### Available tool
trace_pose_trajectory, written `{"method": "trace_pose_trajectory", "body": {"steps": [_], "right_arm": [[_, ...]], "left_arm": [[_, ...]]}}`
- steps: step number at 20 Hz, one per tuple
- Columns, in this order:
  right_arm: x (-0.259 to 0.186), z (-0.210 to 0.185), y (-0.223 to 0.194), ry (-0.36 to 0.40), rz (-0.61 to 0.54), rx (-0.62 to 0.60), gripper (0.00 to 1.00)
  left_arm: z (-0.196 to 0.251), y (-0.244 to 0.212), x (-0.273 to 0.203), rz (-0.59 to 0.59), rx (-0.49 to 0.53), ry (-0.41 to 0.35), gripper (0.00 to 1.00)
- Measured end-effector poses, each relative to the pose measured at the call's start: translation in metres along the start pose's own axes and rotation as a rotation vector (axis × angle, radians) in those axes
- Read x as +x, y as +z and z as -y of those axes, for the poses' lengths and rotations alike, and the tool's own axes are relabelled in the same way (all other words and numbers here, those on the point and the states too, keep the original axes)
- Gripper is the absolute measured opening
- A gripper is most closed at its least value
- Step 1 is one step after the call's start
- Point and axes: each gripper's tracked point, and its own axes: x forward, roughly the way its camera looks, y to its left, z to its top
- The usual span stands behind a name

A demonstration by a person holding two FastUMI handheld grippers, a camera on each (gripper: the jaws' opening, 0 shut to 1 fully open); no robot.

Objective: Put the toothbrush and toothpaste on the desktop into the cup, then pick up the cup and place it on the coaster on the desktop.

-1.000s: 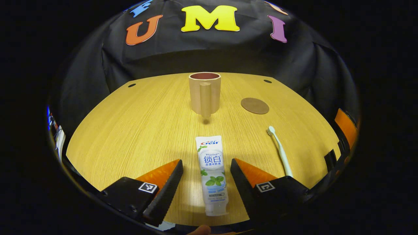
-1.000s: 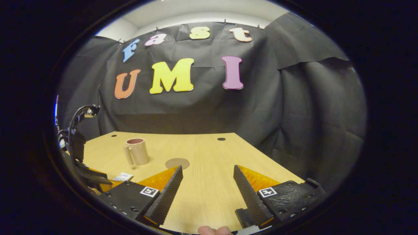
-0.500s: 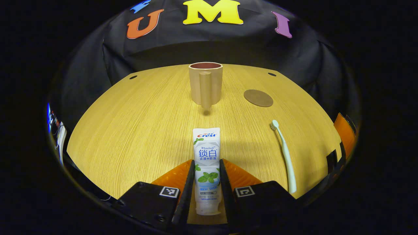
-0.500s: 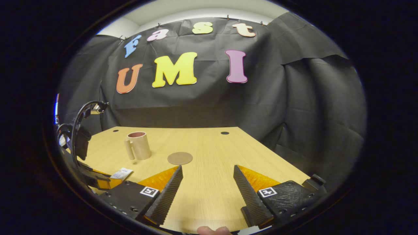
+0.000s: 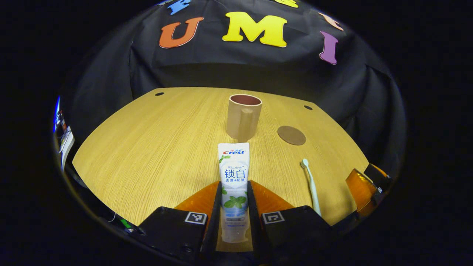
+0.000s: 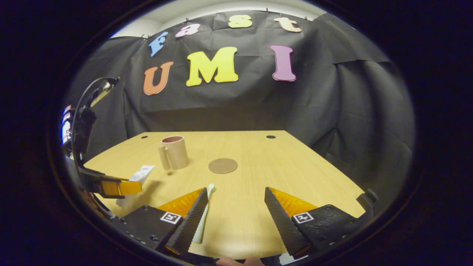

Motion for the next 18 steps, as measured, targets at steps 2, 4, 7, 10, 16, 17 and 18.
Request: {"method": "trace_pose_trajectory", "body": {"steps": [2,4,7,10,16,17,18], "right_arm": [[0.005,-0.021,-0.01,0.039,-0.074,0.018,0.94],[0.013,-0.037,-0.025,0.055,-0.166,0.025,0.93],[0.024,-0.049,-0.033,0.046,-0.216,-0.011,0.93],[0.042,-0.055,-0.036,0.002,-0.231,-0.048,0.89],[0.081,-0.056,-0.043,-0.015,-0.313,0.029,0.77],[0.082,-0.056,-0.045,-0.011,-0.335,0.043,0.77],[0.09,-0.056,-0.044,-0.011,-0.325,0.04,0.67]], "left_arm": [[-0.002,0.027,-0.011,0.061,0.011,0.003,0.4],[-0.005,0.035,-0.021,0.116,0.021,0.009,0.4],[-0.011,0.051,-0.031,0.199,0.02,0.018,0.4],[-0.014,0.07,-0.033,0.261,0.032,0.008,0.4],[-0.011,0.087,-0.044,0.32,0.046,-0.04,0.4],[-0.009,0.092,-0.047,0.329,0.047,-0.049,0.4],[-0.008,0.094,-0.048,0.336,0.05,-0.051,0.4]]}}
